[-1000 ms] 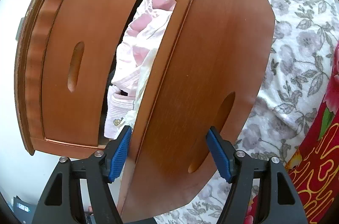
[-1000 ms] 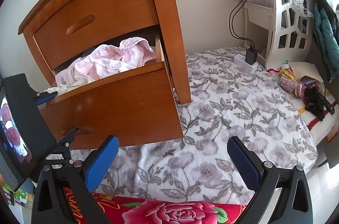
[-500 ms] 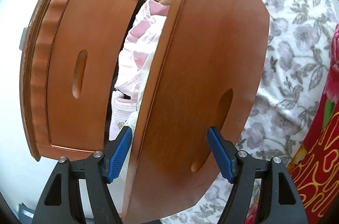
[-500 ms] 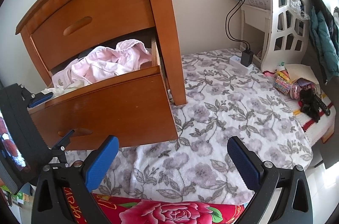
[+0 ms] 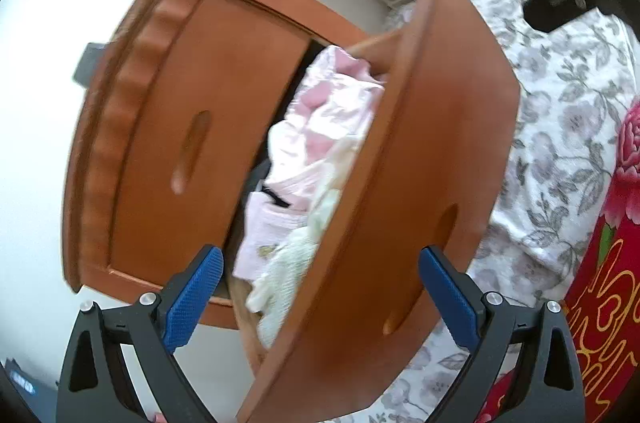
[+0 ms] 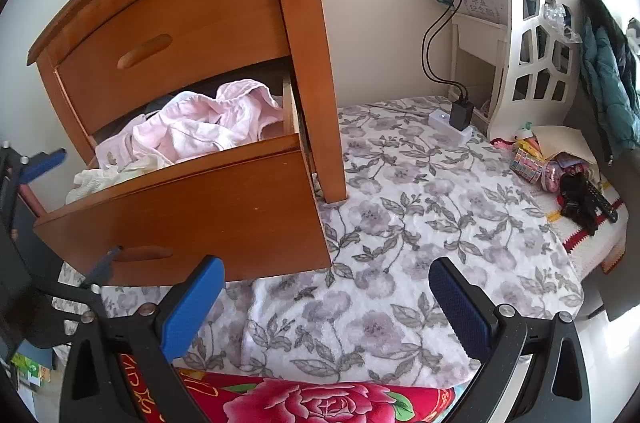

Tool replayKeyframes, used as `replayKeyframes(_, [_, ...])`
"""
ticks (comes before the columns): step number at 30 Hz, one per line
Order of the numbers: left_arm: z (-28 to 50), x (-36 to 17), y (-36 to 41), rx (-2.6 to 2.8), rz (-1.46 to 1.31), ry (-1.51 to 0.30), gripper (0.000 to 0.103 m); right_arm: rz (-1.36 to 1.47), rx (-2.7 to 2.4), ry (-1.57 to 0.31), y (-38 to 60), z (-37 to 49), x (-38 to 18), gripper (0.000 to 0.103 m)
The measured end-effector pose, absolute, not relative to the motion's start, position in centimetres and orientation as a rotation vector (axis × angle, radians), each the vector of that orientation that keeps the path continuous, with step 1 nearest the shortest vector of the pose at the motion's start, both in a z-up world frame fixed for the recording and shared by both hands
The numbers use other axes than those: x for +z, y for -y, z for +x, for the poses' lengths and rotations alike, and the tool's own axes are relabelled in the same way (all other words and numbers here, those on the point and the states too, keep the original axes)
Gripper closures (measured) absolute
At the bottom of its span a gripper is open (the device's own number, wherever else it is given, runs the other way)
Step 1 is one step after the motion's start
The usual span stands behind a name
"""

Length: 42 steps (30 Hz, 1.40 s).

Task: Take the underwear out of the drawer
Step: 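Open the left gripper and withdraw it from the drawer front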

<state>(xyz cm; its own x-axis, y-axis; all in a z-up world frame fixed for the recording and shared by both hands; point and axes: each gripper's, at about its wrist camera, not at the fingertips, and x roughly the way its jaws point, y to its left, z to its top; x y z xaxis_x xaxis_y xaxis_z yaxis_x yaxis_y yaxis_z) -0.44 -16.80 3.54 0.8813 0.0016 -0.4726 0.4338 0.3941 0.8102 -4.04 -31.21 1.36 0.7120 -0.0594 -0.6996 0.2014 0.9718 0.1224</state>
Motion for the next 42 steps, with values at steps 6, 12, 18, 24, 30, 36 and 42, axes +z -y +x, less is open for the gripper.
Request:
replayKeyframes(6, [-1.1,7.2,14.5,-0.243,0.981,-0.401,0.005,0.188,-0.144,-0.774,31.1,-3.9,1.3,0.0])
replayKeyframes(12, [-1.5,11.5,11.1,-0.204,0.754,-0.35,0.005,0.172,-0.133,-0.78,30.4,-3.6,1.3,0.0])
replayKeyframes(18, [-1.9,14.9,6.7,-0.206,0.387,-0.328,0.005,0.158,-0.13,-0.77,29.8,-3.6,1.7,0.0])
replayKeyframes(24, [-1.9,13.7,4.0,-0.175,0.183,-0.363,0.005,0.131,-0.129,-0.734,29.1,-3.5,2.8,0.0])
replayKeyframes(30, [-1.5,11.9,1.9,-0.176,0.025,-0.436,0.005,0.123,-0.122,-0.656,28.3,-3.7,4.3,0.0])
replayKeyframes(36, [-1.7,11.4,1.3,-0.078,0.042,-0.435,0.005,0.143,-0.165,-0.486,28.3,-4.6,7.3,0.0])
replayKeyframes(42, [-0.8,9.5,0.7,-0.07,0.031,-0.513,0.005,0.152,-0.123,-0.464,27.8,-3.8,8.7,0.0])
